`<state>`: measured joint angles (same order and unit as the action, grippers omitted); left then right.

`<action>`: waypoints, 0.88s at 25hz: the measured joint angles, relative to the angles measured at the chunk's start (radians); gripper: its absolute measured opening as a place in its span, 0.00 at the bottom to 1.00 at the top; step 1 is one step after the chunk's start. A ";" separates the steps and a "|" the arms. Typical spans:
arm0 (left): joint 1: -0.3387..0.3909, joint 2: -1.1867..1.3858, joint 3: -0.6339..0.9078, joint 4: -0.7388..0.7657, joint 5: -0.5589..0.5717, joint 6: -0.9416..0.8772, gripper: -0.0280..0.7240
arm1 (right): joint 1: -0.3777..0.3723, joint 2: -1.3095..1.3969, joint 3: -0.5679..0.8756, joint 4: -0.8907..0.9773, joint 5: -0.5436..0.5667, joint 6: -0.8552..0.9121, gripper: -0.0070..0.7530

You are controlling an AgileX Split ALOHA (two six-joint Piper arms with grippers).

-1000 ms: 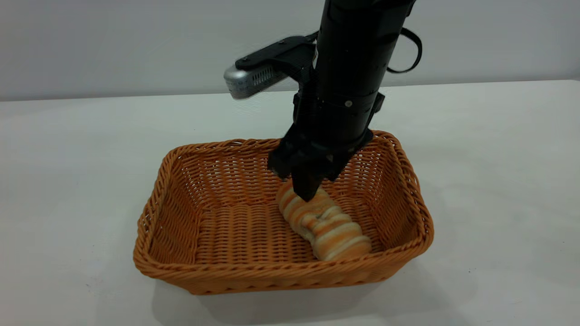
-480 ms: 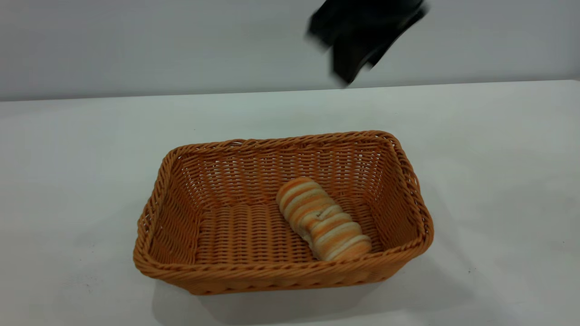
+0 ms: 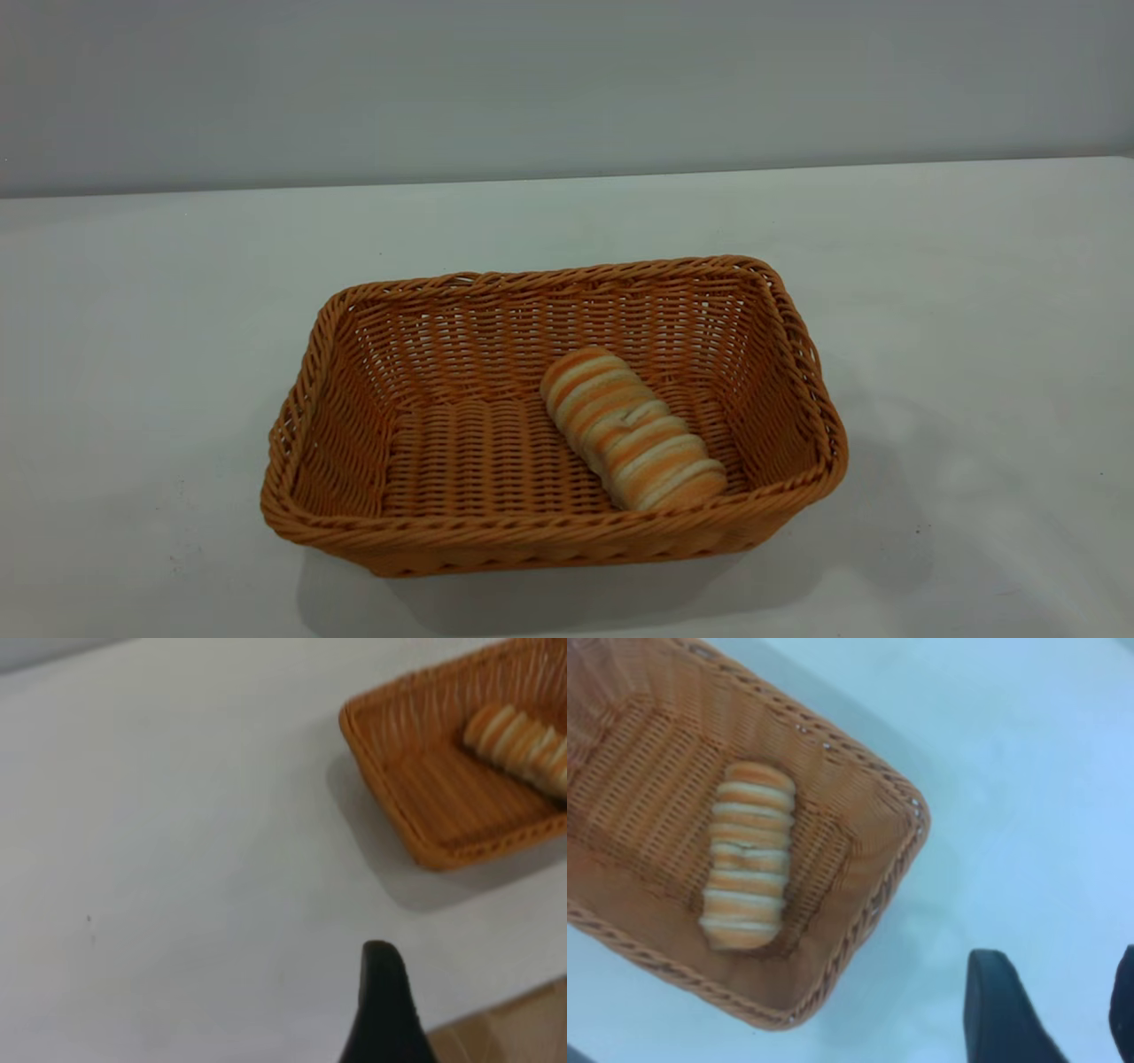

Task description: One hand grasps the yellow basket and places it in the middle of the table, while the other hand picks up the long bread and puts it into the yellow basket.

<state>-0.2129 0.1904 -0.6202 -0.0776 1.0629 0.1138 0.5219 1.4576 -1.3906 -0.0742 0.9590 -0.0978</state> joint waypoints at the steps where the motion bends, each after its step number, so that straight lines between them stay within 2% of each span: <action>1: 0.000 -0.006 0.000 0.000 0.017 0.000 0.79 | 0.000 -0.029 0.000 0.000 0.016 0.000 0.46; 5: 0.000 -0.039 0.000 0.001 0.075 -0.003 0.79 | 0.000 -0.144 0.000 0.001 0.079 -0.001 0.46; 16: 0.000 -0.195 0.123 0.002 0.084 -0.003 0.79 | 0.000 -0.483 0.006 0.007 0.255 0.001 0.46; 22: 0.000 -0.212 0.128 0.004 0.079 -0.003 0.79 | 0.000 -0.697 0.153 0.009 0.275 0.014 0.46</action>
<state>-0.2129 -0.0213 -0.4925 -0.0733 1.1418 0.1109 0.5219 0.7606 -1.2375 -0.0653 1.2343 -0.0837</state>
